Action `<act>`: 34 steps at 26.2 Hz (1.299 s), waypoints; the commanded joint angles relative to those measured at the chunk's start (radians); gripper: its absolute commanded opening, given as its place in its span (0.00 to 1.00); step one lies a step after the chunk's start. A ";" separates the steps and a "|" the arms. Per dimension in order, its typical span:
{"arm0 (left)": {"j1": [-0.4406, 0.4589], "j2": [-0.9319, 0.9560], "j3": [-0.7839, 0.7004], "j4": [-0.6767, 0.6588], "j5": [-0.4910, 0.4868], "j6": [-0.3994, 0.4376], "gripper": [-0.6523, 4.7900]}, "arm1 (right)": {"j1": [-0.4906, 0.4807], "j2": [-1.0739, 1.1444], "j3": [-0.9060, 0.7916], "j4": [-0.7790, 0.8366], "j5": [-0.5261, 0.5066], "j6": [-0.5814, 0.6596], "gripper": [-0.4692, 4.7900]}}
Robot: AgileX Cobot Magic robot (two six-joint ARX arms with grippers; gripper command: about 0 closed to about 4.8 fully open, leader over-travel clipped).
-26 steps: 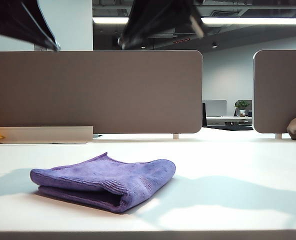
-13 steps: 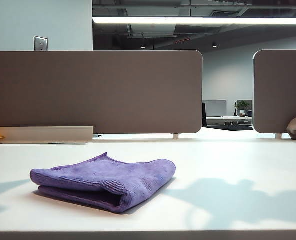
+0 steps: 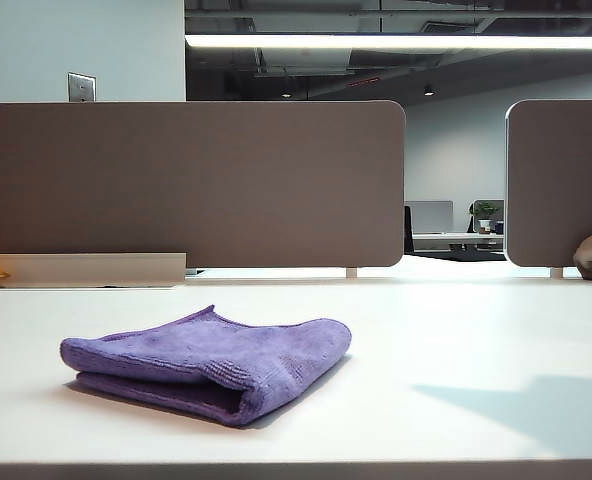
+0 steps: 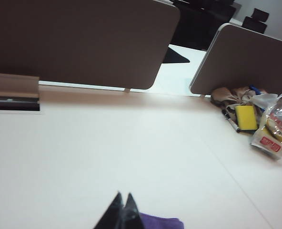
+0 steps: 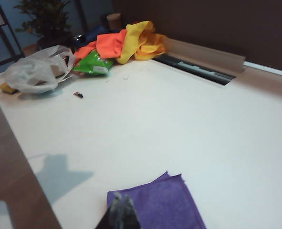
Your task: Fold the bottom of the cloth upward, then fold it vertically to form a square shape.
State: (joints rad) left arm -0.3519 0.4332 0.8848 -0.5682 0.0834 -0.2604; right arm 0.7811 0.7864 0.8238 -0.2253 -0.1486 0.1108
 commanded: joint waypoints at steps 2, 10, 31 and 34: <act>0.001 -0.064 -0.010 -0.040 -0.039 0.024 0.11 | 0.001 -0.060 -0.017 0.014 0.080 -0.003 0.08; 0.001 -0.248 -0.145 -0.037 -0.044 -0.009 0.11 | 0.001 -0.196 -0.108 0.013 0.205 -0.005 0.08; 0.001 -0.336 -0.642 0.258 -0.041 -0.009 0.11 | 0.000 -0.350 -0.505 0.229 0.191 0.024 0.08; 0.001 -0.336 -0.706 0.296 -0.035 -0.009 0.11 | 0.000 -0.349 -0.564 0.276 0.169 0.024 0.08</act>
State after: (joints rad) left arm -0.3519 0.0967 0.1886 -0.3054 0.0422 -0.2661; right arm 0.7818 0.4397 0.2703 0.0097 0.0334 0.1337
